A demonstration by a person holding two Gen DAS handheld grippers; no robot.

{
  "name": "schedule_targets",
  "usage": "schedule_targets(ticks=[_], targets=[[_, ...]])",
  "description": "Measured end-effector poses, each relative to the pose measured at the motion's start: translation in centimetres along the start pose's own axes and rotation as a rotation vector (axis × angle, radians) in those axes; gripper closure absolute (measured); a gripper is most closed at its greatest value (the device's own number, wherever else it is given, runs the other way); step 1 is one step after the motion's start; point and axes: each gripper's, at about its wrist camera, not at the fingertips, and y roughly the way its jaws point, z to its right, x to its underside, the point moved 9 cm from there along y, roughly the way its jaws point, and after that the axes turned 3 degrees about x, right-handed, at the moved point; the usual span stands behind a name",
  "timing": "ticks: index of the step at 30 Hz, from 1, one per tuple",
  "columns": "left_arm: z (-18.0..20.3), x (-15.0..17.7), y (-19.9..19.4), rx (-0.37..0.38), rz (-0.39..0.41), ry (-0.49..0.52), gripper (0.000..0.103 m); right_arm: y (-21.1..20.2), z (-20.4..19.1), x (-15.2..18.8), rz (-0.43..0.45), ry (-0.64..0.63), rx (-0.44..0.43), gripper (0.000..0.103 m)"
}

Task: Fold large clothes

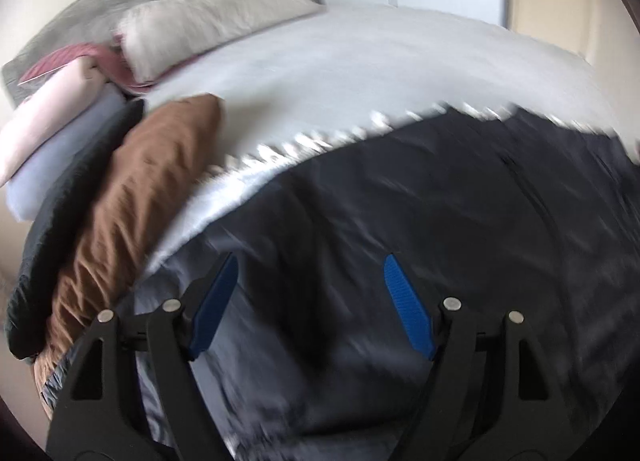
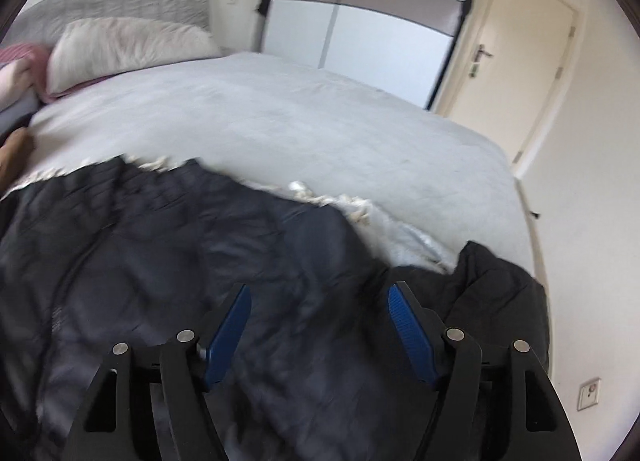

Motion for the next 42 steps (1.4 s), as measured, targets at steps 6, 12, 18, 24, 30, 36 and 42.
schedule_targets(ticks=[6,12,18,24,30,36,42], targets=[[6.0,7.6,-8.4,0.141,-0.048,0.18,0.023,-9.2,-6.3,6.5,-0.109,-0.076,-0.255,0.027],[5.8,14.6,-15.9,0.195,-0.075,0.215,0.021,-19.3,-6.9,13.1,-0.061,-0.186,-0.253,0.019],[3.8,20.3,-19.9,0.206,-0.047,0.222,0.018,-24.5,-4.5,18.7,0.006,-0.271,-0.193,0.016],[1.4,27.0,-20.5,0.207,-0.07,0.259,0.018,-27.2,-3.5,25.7,0.021,-0.428,-0.153,0.015],[-1.4,32.8,-18.6,0.179,-0.156,0.238,0.018,-26.3,-0.6,30.5,-0.047,-0.427,-0.085,0.015],[-4.3,35.1,-16.5,0.163,-0.202,0.109,0.018,-23.4,4.5,32.7,-0.143,-0.209,-0.069,0.015],[-5.4,33.8,-16.2,0.187,-0.134,-0.017,0.029,-22.1,5.1,32.8,-0.138,-0.073,-0.126,0.015]])
